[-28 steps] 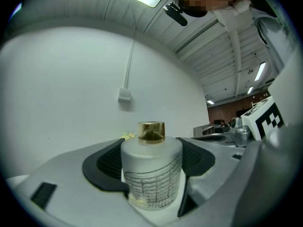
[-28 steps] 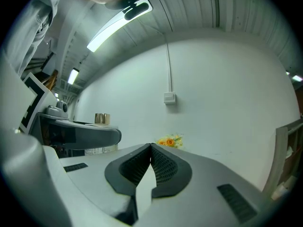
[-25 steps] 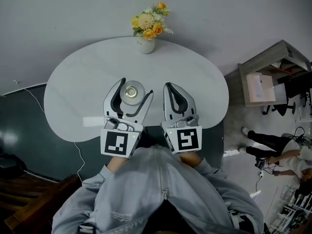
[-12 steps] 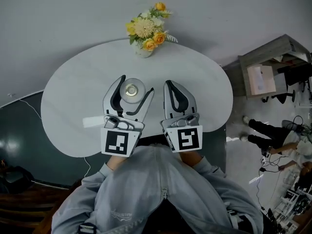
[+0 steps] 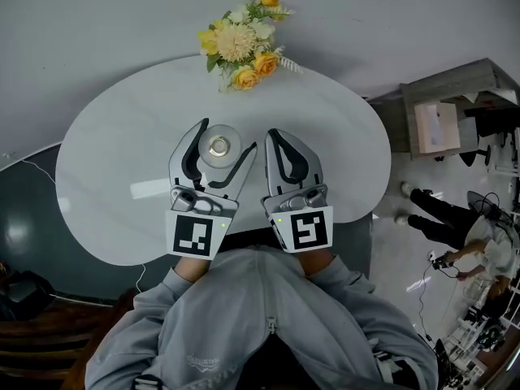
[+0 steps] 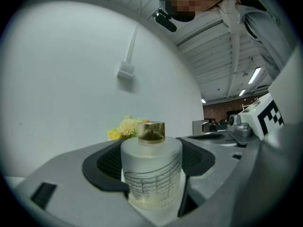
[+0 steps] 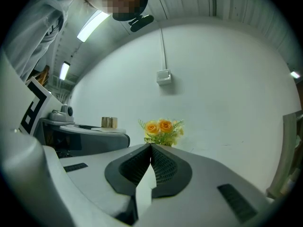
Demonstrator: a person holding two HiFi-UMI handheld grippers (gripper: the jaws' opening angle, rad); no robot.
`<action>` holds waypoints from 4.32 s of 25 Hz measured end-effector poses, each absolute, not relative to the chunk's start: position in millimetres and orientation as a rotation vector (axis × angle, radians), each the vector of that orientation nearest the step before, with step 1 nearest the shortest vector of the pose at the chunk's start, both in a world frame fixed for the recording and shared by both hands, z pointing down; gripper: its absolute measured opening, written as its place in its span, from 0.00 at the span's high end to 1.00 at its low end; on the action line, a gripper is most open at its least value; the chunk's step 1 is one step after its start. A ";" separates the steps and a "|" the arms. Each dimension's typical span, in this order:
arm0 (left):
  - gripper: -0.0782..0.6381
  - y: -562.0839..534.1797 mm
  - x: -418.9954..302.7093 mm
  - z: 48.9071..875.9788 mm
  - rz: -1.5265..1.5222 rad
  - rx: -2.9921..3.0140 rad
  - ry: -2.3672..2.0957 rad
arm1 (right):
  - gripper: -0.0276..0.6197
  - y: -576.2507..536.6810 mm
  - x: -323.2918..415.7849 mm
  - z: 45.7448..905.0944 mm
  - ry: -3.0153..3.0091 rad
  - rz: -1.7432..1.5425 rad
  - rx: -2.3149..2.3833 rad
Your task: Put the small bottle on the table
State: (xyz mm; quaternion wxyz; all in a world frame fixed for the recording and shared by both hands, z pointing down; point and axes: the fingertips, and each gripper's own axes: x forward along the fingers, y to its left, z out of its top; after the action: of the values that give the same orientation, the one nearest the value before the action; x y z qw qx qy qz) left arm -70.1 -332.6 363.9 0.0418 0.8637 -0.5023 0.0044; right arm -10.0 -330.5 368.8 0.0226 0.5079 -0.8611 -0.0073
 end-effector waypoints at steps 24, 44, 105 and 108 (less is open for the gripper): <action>0.42 -384.6 -53.9 464.9 0.121 2.637 -1.493 | 0.92 -379.1 -4.4 456.9 -2.664 0.087 1.513; 0.42 -405.2 -48.8 527.4 0.206 2.608 -1.476 | 0.92 -397.8 -3.0 515.4 -2.587 0.103 1.483; 0.81 -341.3 -90.4 393.6 0.227 2.547 -1.803 | 0.92 -338.6 -8.5 402.1 -2.648 0.041 1.448; 0.87 -332.9 -94.6 364.7 0.188 2.540 -1.828 | 0.91 -334.3 -7.7 375.5 -2.649 0.044 1.482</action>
State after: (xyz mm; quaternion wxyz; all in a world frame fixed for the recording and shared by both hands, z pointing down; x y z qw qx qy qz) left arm -94.6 -332.9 364.7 0.0032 0.8102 -0.5831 0.0600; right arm -7.7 -334.3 375.5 0.0528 0.4875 -0.8714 0.0144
